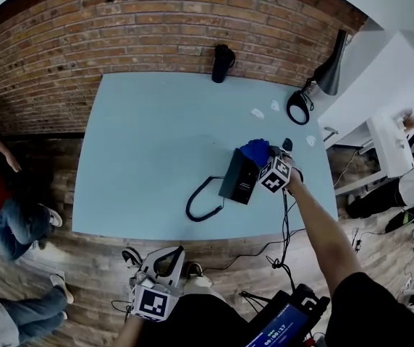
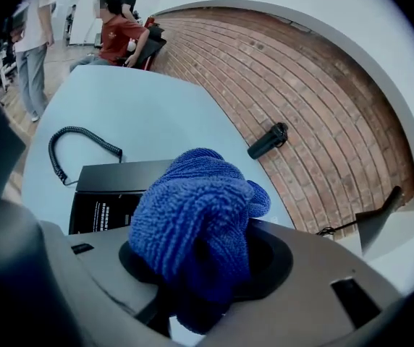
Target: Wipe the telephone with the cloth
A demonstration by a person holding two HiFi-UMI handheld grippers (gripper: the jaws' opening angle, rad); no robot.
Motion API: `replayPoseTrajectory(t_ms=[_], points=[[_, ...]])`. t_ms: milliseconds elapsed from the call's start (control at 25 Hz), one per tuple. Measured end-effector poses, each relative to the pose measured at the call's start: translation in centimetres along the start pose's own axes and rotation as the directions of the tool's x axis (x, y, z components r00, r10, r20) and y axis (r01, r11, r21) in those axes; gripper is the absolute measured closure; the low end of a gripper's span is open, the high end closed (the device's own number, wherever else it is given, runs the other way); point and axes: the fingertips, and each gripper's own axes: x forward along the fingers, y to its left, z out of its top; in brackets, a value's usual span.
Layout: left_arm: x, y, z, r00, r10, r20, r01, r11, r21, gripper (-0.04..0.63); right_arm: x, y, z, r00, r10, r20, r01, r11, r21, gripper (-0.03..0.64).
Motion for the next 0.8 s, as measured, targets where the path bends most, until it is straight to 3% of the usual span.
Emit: replayPoseTrajectory(t_ms=[280, 560, 800], points=[[0.9, 0.3, 0.3, 1.000, -0.009, -0.001, 0.009, 1.000, -0.005, 0.581, 0.7, -0.7, -2.3, 0.999, 0.028, -0.042, -0.024, 0.995, 0.095, 0.403], [1.8, 0.5, 0.7, 1.000, -0.007, 0.006, 0.007, 1.000, -0.006, 0.581, 0.9, 0.4, -2.1, 0.995, 0.058, -0.078, -0.058, 0.998, 0.002, 0.421], [2.0, 0.8, 0.7, 1.000, -0.001, 0.012, 0.001, 1.000, -0.002, 0.581, 1.1, 0.9, -2.2, 0.991, 0.099, -0.093, -0.095, 0.994, 0.054, 0.433]])
